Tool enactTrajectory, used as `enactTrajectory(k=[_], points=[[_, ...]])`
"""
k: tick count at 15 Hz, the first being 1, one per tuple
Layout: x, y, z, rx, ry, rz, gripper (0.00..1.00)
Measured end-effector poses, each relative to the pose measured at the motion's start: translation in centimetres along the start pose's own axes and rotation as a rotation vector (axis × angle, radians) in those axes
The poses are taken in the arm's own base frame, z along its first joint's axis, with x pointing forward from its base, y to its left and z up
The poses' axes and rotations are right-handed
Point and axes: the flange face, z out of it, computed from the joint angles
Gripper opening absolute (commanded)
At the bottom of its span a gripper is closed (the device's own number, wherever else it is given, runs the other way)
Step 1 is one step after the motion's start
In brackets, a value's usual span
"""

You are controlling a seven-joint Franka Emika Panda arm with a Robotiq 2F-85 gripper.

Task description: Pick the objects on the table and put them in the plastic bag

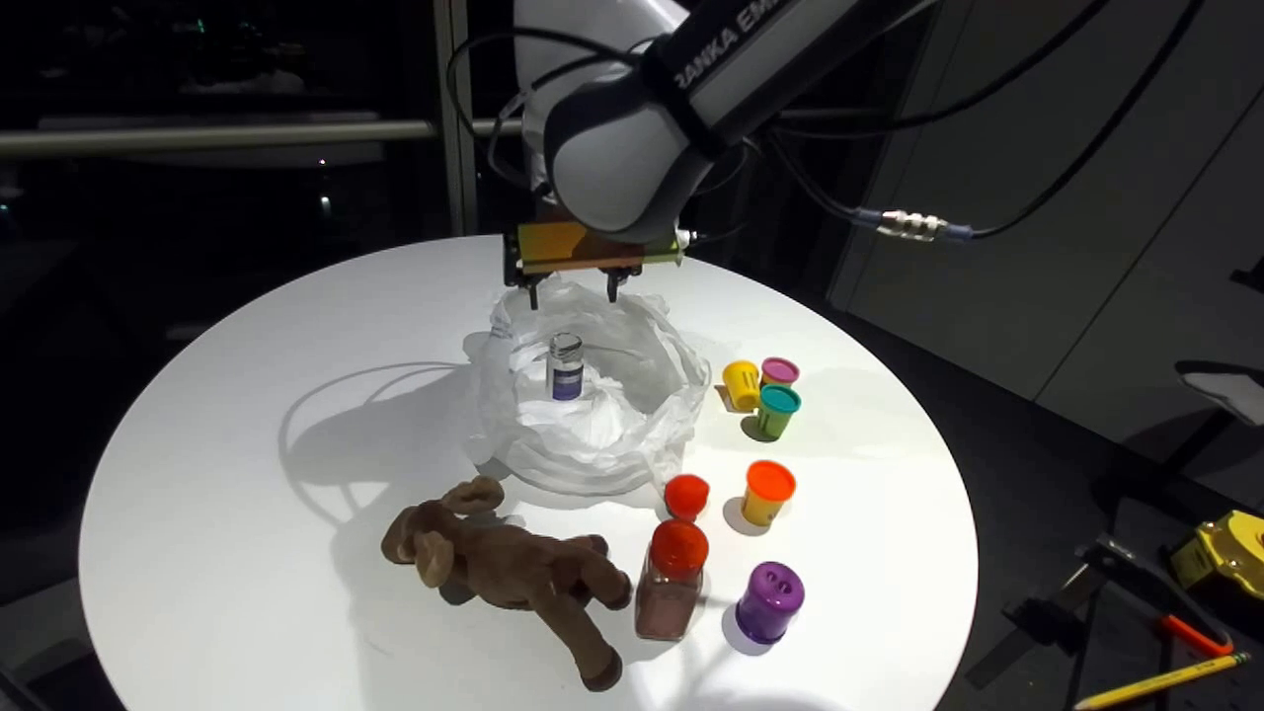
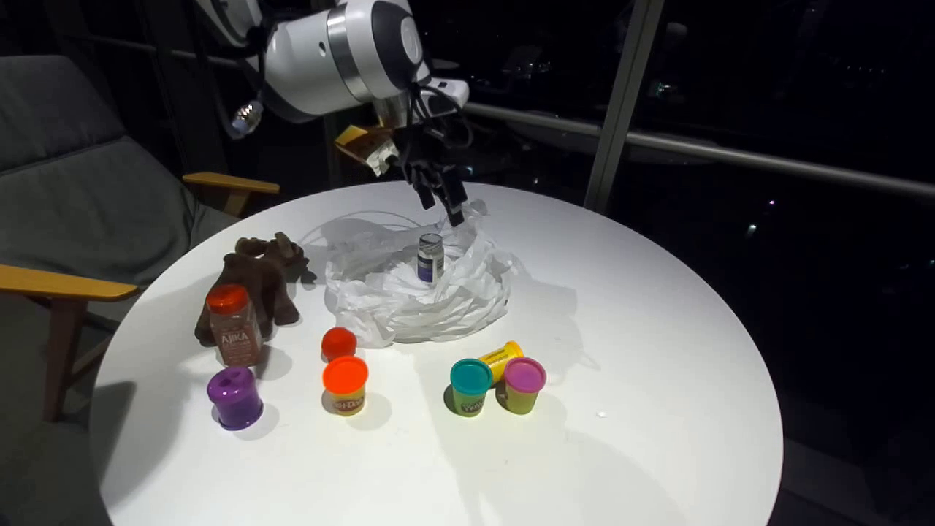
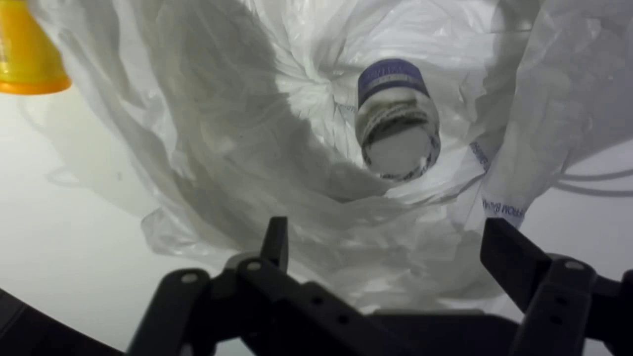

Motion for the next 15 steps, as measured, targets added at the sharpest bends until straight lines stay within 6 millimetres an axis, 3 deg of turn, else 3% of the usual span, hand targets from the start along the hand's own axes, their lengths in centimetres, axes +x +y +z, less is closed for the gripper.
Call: enactTrajectory(k=[4,7,10,12,15], points=[[0.8,4.7,-5.6,-0.024,-0.044,0.018,1.00],[0.1,10.3,-7.8,-0.067,-0.127,0.035,1.00],[-2.0,16.3,-7.9,-0.088,-0.214,0.001,1.00],[-4.4,19.3,-7.5,-0.079,-0.261,-0.079,1.00],[-9.2,21.4,-7.0,-0.019,-0.294,-0.206,1.00]])
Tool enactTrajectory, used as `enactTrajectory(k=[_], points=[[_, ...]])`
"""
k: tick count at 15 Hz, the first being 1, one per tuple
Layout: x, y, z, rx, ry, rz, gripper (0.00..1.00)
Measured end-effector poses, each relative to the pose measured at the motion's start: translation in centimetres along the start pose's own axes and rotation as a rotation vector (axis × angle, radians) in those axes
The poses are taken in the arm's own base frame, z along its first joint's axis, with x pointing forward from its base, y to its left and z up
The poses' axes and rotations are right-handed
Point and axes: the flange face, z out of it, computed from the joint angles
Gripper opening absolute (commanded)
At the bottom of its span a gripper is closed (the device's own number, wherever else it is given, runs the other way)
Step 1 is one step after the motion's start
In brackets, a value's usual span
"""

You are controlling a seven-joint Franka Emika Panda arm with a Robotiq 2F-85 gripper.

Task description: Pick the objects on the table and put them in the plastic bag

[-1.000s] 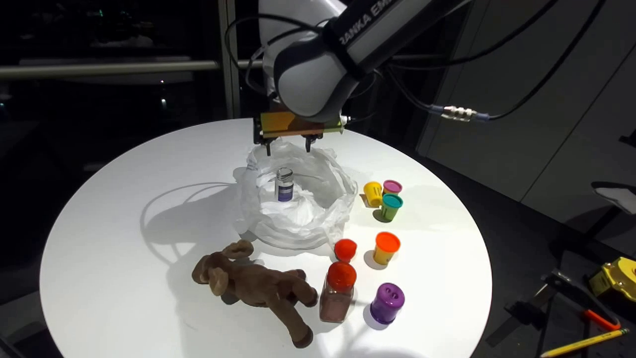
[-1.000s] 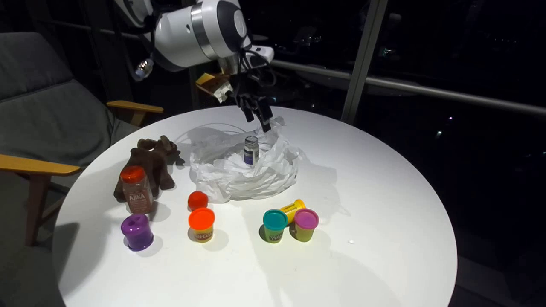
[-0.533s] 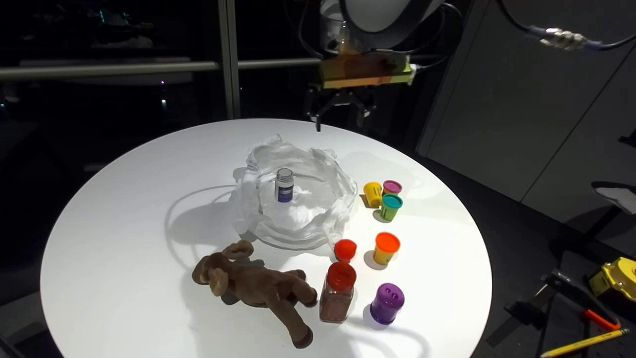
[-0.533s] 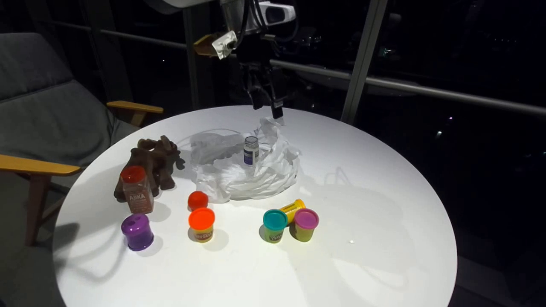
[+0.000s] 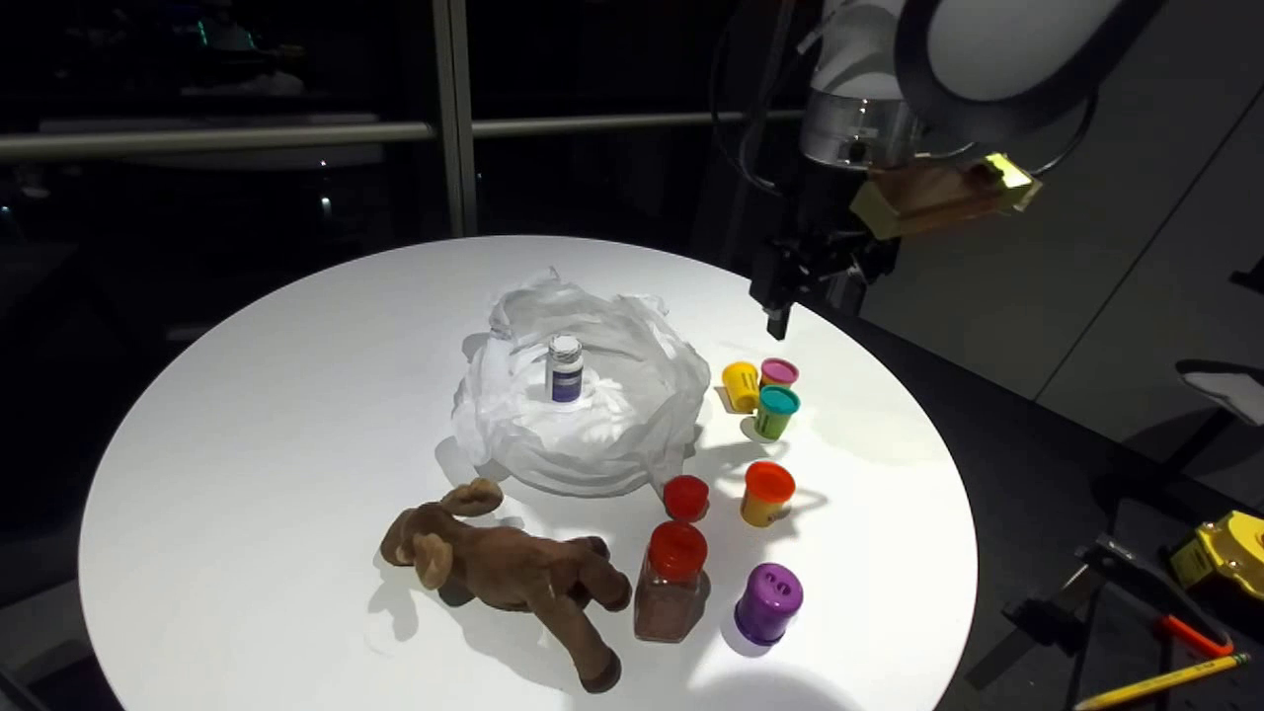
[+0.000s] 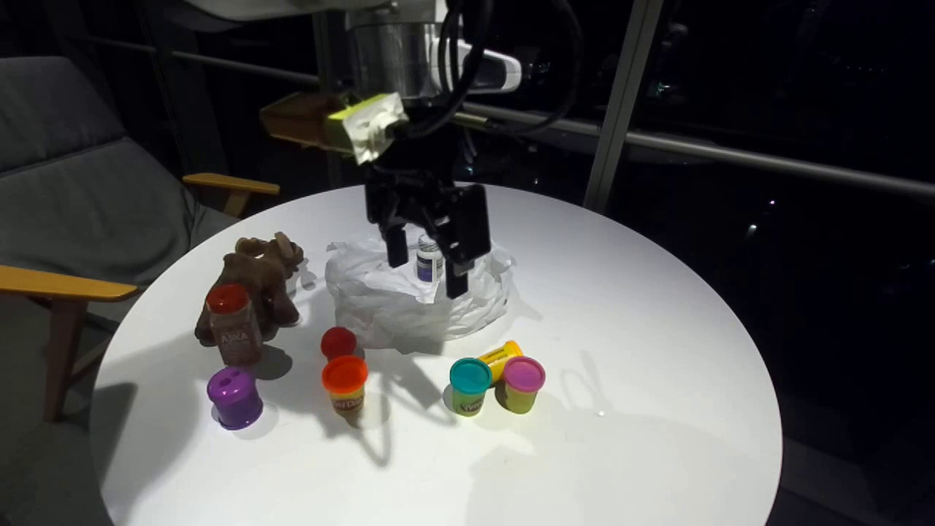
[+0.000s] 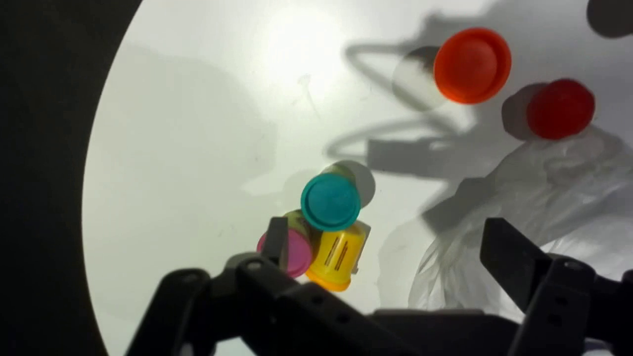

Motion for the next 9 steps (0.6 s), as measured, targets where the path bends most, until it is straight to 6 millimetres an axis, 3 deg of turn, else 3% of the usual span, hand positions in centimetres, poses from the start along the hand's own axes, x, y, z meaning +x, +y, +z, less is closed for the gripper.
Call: enactTrajectory(k=[5,9], points=[[-8.1,-3.2,2.4,0.139,-0.016,-0.116,1.00],[-12.1,-6.0,3.3,0.199,0.019,-0.167,1.00]])
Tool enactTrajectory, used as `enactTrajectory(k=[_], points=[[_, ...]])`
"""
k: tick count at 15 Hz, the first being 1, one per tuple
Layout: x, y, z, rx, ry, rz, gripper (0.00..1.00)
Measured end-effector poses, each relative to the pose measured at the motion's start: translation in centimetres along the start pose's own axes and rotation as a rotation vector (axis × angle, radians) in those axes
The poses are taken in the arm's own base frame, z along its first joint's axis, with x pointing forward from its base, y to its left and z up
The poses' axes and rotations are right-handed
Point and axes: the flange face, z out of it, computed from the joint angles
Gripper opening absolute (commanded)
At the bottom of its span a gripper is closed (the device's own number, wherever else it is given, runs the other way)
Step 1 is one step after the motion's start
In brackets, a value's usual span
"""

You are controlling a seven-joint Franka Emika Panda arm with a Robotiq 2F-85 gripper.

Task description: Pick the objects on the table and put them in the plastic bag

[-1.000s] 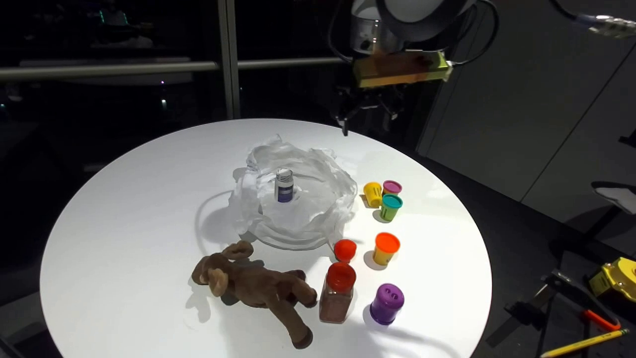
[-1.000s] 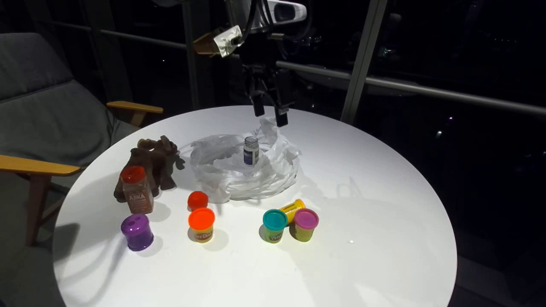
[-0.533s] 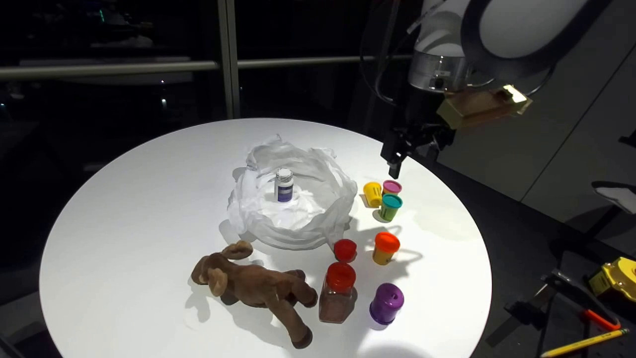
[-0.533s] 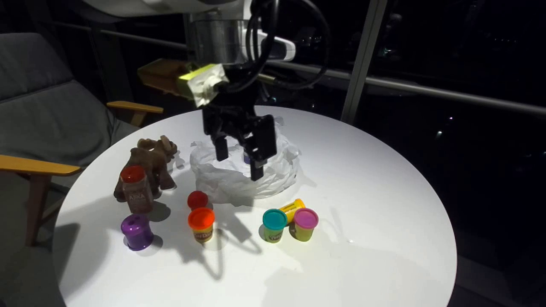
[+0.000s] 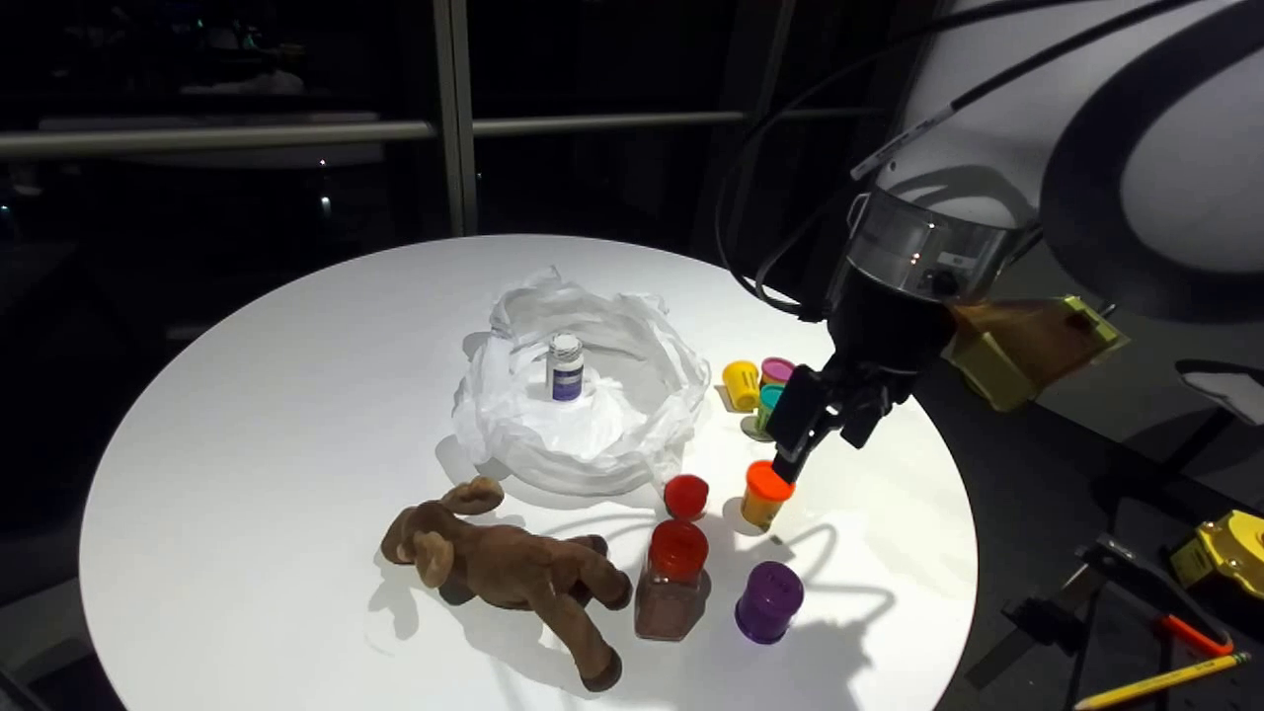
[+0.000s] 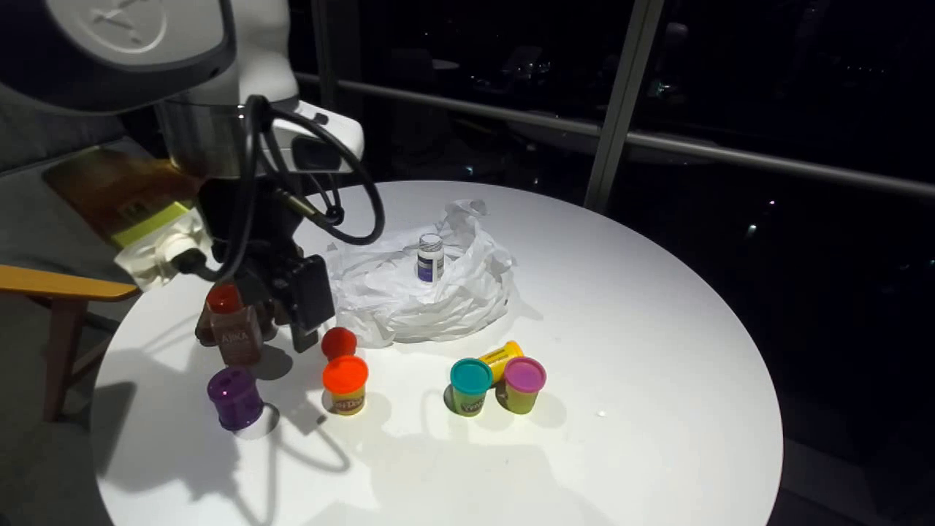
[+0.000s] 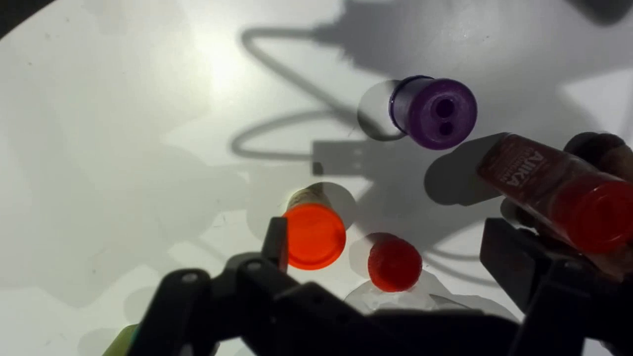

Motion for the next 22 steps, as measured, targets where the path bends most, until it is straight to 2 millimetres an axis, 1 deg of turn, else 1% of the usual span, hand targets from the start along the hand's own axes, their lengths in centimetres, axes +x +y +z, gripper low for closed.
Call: enactTrajectory(k=[3,7,10,13,19,20,21,22], points=[[-1.3,-0.7,1.1,0.000,0.052,-0.051,1.00],[-1.5,-0.4,2.7,-0.014,0.074,-0.074,1.00],[-0.9,0.4,3.8,-0.031,0.075,-0.055,1.00],[0.4,1.1,5.1,-0.056,0.070,-0.025,1.00],[2.4,0.8,8.5,-0.110,0.052,-0.014,1.00],[2.7,0.8,9.0,-0.119,0.052,-0.011,0.75],[3.1,0.9,9.4,-0.129,0.053,-0.006,0.74],[3.4,0.9,9.7,-0.137,0.055,0.000,0.66]])
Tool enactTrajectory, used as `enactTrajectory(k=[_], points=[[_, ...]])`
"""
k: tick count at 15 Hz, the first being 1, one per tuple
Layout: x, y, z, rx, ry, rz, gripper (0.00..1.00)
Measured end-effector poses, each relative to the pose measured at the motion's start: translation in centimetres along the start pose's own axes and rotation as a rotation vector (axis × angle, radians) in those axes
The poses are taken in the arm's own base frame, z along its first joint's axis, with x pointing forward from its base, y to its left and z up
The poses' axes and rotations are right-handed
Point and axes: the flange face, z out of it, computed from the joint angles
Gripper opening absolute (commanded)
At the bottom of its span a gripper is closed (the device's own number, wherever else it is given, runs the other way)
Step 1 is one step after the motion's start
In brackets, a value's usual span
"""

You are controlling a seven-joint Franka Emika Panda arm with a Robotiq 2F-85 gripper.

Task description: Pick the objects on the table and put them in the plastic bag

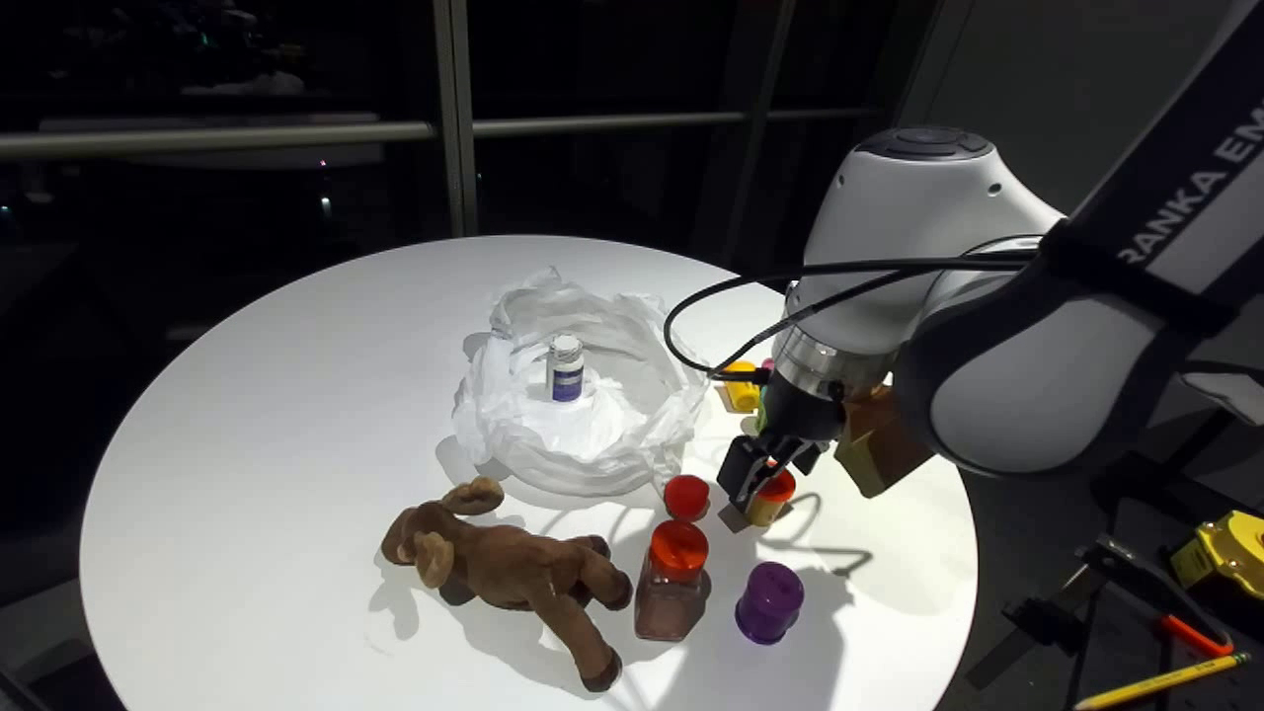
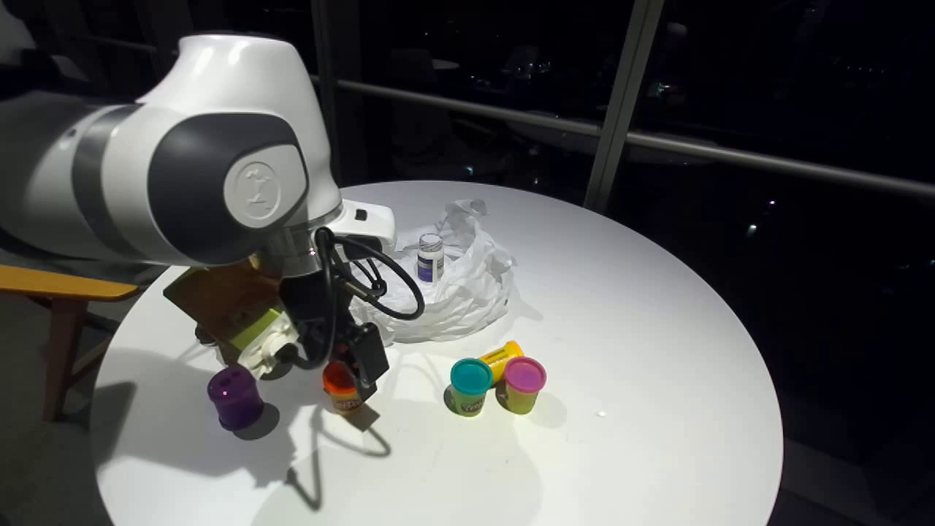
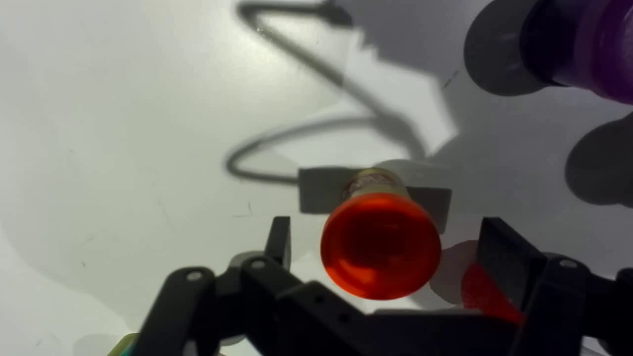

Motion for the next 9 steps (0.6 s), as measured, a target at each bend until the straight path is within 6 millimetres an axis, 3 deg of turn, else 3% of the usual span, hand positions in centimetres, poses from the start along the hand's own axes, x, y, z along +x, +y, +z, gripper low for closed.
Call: enactTrajectory(k=[5,9], points=[[1.6,0.8,0.9,-0.040,0.007,0.044,0.27],[2.7,2.2,0.4,-0.107,-0.048,0.122,0.27]])
